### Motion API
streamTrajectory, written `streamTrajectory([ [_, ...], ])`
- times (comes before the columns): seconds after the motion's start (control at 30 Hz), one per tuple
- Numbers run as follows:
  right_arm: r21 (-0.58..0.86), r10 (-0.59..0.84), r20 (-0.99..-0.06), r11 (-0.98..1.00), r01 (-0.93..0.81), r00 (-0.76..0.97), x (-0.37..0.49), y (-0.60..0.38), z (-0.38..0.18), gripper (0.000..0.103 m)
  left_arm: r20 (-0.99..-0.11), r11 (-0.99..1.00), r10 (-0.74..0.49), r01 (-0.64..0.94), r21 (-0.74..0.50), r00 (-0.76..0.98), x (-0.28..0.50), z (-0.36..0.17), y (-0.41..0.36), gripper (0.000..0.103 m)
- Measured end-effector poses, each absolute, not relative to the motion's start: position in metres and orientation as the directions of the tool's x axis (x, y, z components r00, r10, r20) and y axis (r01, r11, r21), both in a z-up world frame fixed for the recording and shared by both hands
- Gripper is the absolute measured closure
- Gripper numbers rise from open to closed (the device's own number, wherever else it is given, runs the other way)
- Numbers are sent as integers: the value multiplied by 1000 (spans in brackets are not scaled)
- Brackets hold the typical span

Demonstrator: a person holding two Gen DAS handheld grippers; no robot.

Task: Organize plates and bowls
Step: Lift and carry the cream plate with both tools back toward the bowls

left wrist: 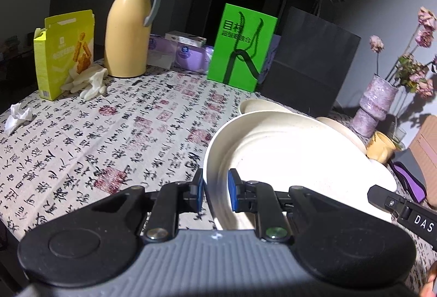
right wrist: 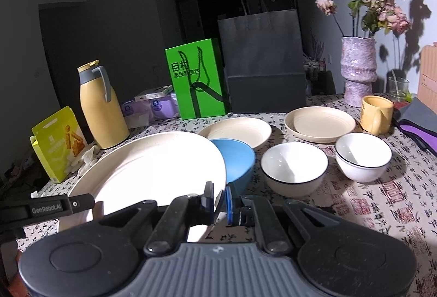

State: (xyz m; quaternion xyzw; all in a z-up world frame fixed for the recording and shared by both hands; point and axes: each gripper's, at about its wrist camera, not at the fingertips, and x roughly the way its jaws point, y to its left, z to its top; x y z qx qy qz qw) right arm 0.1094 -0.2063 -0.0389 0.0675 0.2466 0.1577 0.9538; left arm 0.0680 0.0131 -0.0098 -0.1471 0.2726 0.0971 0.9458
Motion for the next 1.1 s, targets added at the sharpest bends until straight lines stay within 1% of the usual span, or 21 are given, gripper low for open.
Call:
streamTrajectory([
  [0.37,220,303,-459,950,-223,835,95,-237,-55,94,-571,953,57,-215,-212,819,64,-27,-15,85],
  [1.1,299,272,-488,945,-134,829,86,-301,-96,94,-628,982,-2,-116,-147,778,71,-60,-71,85],
])
